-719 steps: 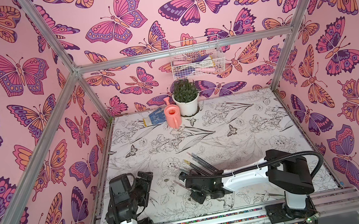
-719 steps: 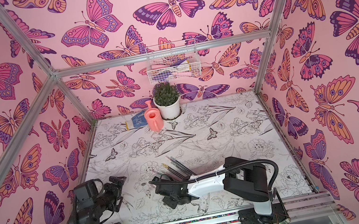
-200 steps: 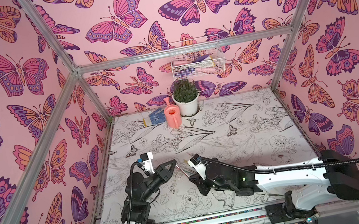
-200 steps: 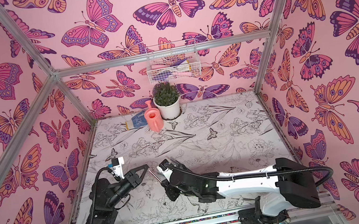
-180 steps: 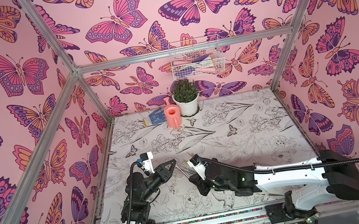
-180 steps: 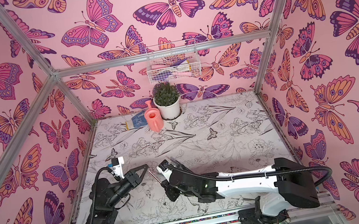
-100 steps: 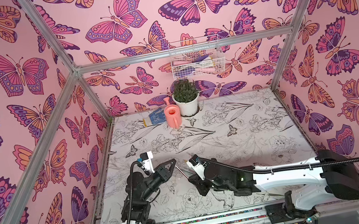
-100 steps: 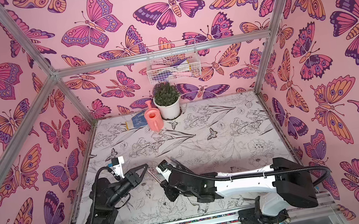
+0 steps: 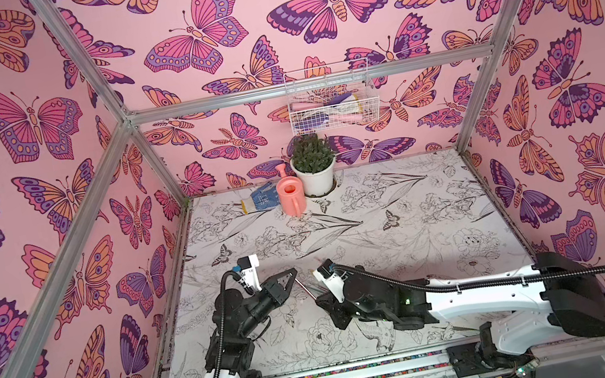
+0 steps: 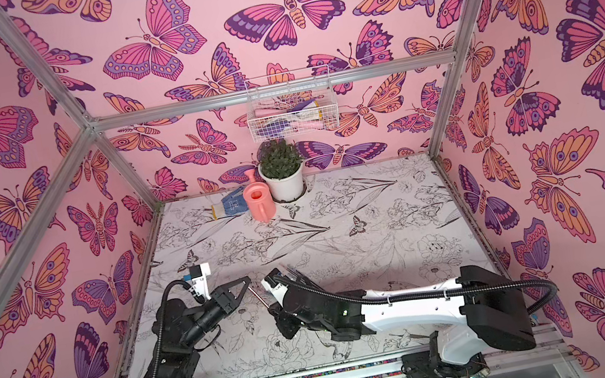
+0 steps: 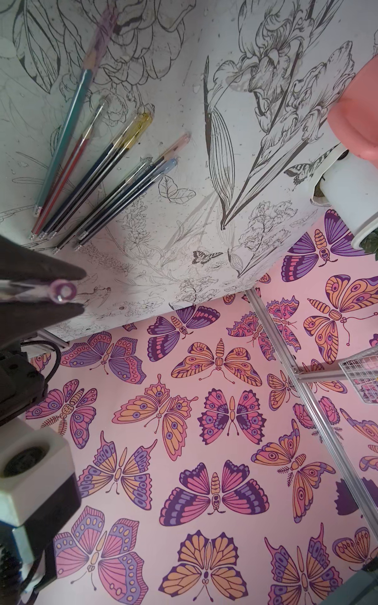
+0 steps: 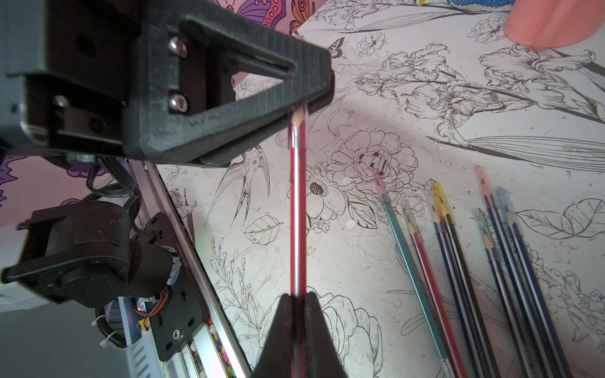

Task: Remove the protective cover of the pencils
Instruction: Remove the protective sleeve from the pencil.

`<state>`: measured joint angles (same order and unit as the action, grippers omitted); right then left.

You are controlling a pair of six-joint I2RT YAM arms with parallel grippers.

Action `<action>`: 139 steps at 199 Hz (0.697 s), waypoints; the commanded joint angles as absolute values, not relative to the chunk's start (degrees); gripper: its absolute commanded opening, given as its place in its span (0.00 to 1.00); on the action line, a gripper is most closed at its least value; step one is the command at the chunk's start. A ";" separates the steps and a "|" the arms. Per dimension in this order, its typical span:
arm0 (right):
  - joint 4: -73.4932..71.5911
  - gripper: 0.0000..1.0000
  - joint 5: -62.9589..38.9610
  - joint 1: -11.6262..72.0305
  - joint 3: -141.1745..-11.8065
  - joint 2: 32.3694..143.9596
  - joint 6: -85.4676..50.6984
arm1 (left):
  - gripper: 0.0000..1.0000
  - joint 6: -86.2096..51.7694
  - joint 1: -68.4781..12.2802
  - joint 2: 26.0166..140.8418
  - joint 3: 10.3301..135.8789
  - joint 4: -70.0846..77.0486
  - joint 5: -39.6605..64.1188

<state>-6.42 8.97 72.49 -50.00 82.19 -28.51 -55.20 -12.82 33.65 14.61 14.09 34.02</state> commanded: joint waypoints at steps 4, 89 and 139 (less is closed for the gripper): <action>-7.29 0.00 8.63 72.42 -51.44 82.27 -28.48 | 0.03 -54.62 -13.04 34.45 13.97 15.35 33.06; -7.65 0.00 8.39 72.42 -50.08 80.73 -28.74 | 0.02 -57.38 -13.05 32.11 12.39 15.95 28.75; -7.90 0.00 7.09 72.41 -49.36 80.16 -28.83 | 0.02 -58.44 -13.01 31.20 12.13 15.09 25.90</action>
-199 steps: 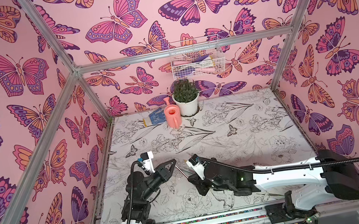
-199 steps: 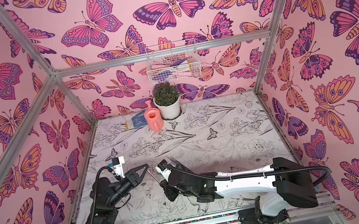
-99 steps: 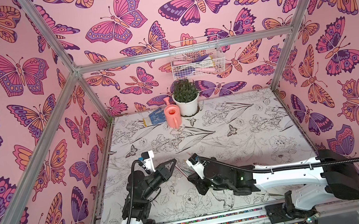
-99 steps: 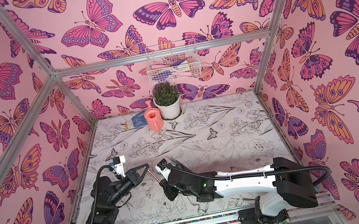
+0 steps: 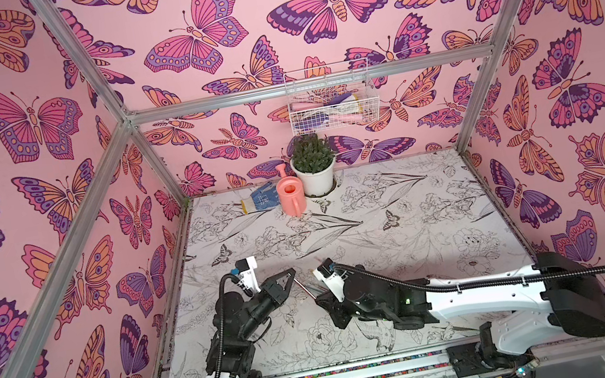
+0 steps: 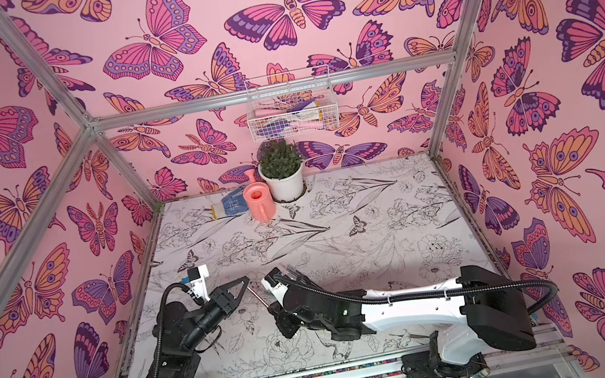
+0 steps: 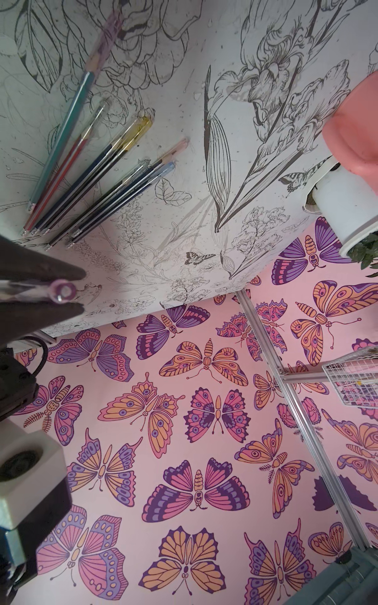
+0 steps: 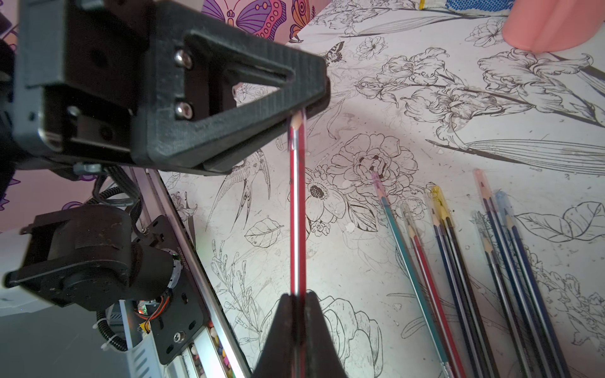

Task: Remove the protective cover of the pencils
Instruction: Remove the protective sleeve from the pencil.

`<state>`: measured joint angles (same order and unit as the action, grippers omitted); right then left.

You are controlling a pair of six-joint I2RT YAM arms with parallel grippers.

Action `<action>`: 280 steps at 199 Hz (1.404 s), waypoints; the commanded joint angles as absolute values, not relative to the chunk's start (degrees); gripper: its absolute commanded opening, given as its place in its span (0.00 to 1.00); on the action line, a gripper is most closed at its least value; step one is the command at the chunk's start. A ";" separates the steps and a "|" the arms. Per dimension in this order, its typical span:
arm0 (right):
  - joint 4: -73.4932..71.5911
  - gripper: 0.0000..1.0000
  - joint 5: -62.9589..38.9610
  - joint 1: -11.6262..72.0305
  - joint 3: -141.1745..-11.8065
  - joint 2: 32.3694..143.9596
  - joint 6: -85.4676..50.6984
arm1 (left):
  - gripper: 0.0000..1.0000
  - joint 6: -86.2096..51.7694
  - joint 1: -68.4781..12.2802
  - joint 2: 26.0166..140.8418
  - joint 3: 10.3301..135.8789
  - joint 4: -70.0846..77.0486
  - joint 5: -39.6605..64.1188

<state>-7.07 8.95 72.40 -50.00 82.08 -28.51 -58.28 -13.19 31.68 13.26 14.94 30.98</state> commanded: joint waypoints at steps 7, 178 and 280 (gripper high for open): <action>-8.06 0.00 6.98 72.42 -49.14 79.99 -28.91 | 0.02 -58.53 -13.01 31.28 12.21 14.99 25.67; -9.12 0.00 2.42 73.21 -45.89 79.04 -30.13 | 0.02 -58.38 -11.66 28.39 15.31 9.68 17.50; -8.60 0.02 2.29 73.58 -50.10 81.99 -29.88 | 0.01 -60.93 -10.84 28.30 15.36 14.93 24.28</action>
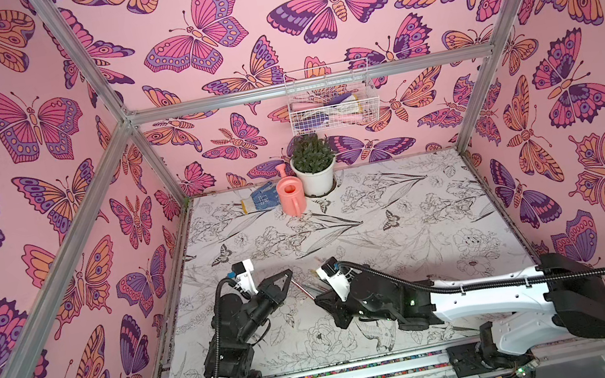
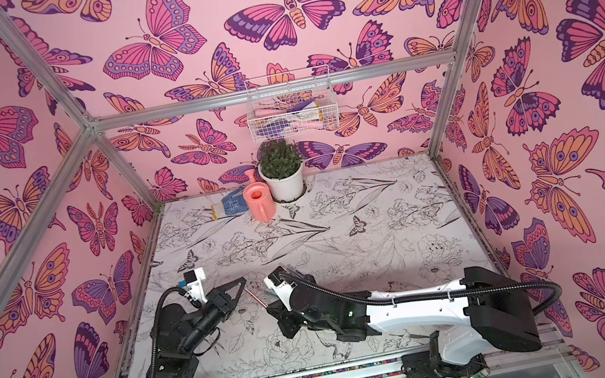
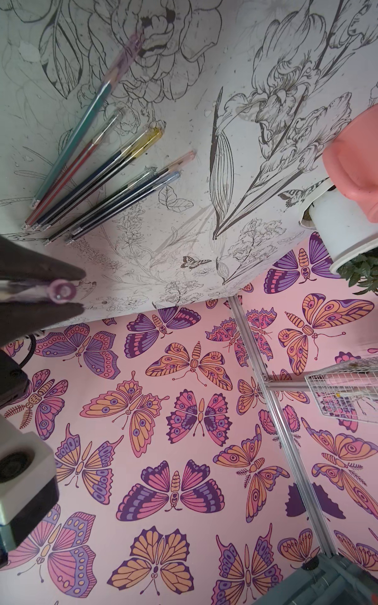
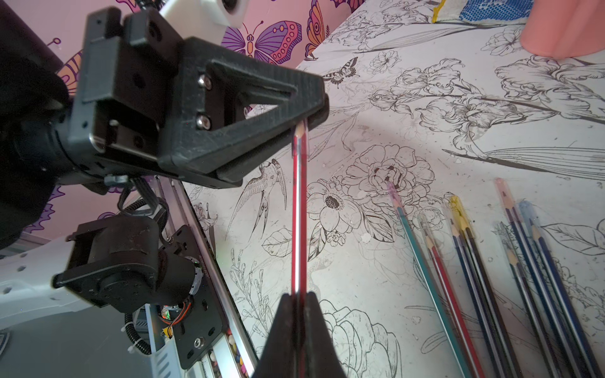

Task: Remove the protective cover of the pencils
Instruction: Remove the protective sleeve from the pencil.

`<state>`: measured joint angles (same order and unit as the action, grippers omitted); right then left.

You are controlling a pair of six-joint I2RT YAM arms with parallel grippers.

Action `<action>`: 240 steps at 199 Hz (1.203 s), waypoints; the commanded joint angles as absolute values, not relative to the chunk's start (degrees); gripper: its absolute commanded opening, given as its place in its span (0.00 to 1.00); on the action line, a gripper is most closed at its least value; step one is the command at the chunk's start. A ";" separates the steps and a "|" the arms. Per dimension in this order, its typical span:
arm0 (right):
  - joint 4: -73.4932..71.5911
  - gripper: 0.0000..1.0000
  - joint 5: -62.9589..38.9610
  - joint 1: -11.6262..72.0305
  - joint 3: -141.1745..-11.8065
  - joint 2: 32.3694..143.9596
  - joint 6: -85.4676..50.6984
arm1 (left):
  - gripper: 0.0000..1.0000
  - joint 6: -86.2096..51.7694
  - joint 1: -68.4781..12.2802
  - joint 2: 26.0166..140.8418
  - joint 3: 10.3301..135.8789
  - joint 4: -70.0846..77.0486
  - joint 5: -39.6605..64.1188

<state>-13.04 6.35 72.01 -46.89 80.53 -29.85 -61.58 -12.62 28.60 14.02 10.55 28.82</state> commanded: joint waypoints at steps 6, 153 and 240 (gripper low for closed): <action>-7.91 0.08 2.29 73.52 -51.17 82.74 -29.87 | 0.01 -60.84 -10.89 28.22 15.62 14.94 24.91; -1.96 0.34 4.54 71.22 -64.35 92.33 -25.11 | 0.04 -64.51 -10.99 23.42 12.04 14.92 28.19; -3.67 0.00 1.39 71.10 -60.67 90.96 -25.64 | 0.07 -60.52 -10.78 24.08 14.97 7.63 22.83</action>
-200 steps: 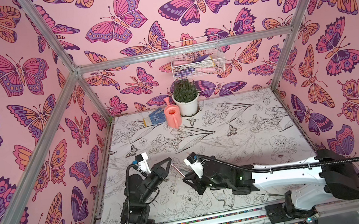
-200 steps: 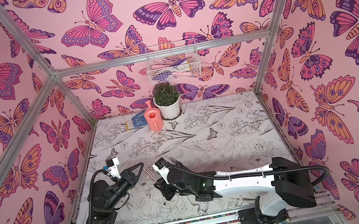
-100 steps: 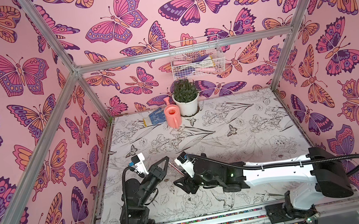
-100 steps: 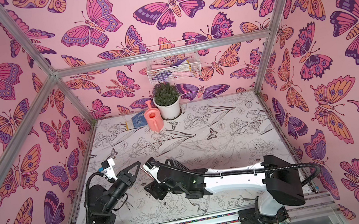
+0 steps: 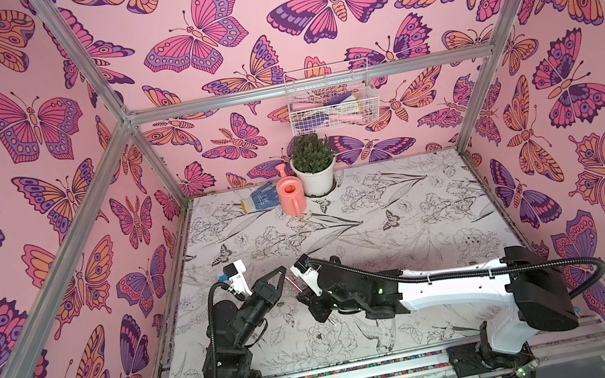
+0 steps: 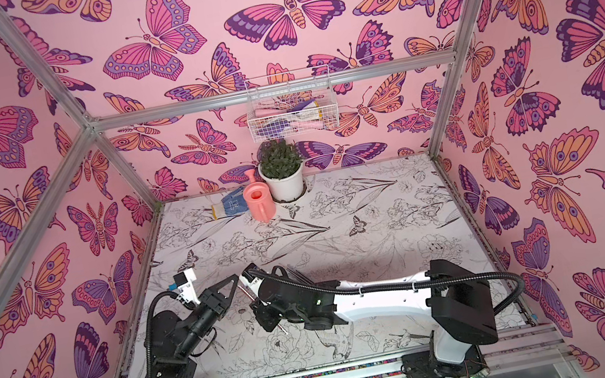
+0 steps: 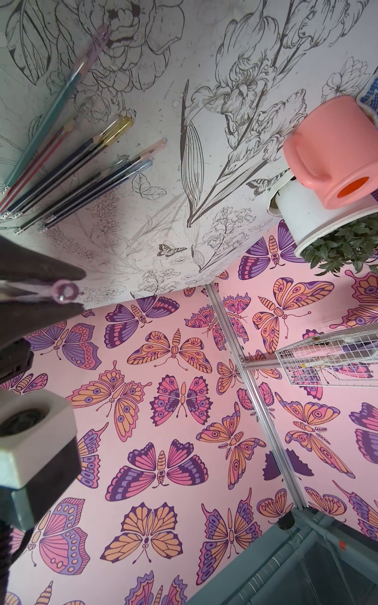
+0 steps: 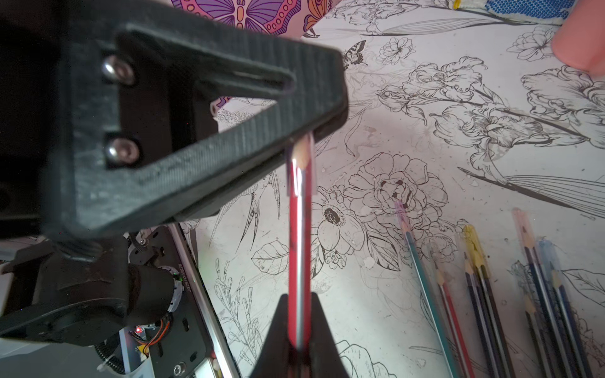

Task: Remove the protective cover of the pencils
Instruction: Remove the protective sleeve from the pencil.

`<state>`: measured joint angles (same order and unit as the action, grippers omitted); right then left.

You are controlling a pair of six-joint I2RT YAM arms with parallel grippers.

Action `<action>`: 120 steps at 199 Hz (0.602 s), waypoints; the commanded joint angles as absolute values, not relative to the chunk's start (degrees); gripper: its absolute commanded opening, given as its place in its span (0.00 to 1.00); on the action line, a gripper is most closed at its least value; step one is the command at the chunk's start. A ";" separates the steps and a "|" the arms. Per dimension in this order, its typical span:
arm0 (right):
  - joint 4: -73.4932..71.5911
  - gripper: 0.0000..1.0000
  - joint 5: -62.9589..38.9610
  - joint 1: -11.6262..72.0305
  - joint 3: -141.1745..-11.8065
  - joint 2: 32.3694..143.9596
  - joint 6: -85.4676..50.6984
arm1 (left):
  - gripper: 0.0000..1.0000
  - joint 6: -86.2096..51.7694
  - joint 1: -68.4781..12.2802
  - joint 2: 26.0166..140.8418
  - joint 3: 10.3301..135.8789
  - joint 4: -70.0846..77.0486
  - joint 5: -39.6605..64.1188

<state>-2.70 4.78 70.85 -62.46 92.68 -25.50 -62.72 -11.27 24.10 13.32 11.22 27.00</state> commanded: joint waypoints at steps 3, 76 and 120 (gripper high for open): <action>-3.83 0.00 1.26 71.10 -60.34 90.72 -25.76 | 0.07 -60.44 -10.70 24.15 15.02 7.48 22.56; -7.90 0.00 -0.92 71.19 -52.07 85.92 -28.04 | 0.06 -61.51 -4.98 32.48 14.69 14.19 26.22; -6.85 0.00 -0.81 71.19 -50.07 86.60 -27.14 | 0.07 -61.70 -3.95 32.87 13.07 14.30 25.42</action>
<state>-6.90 -0.36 70.96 -50.74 86.63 -27.20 -61.17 -4.47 33.17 14.52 12.23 24.62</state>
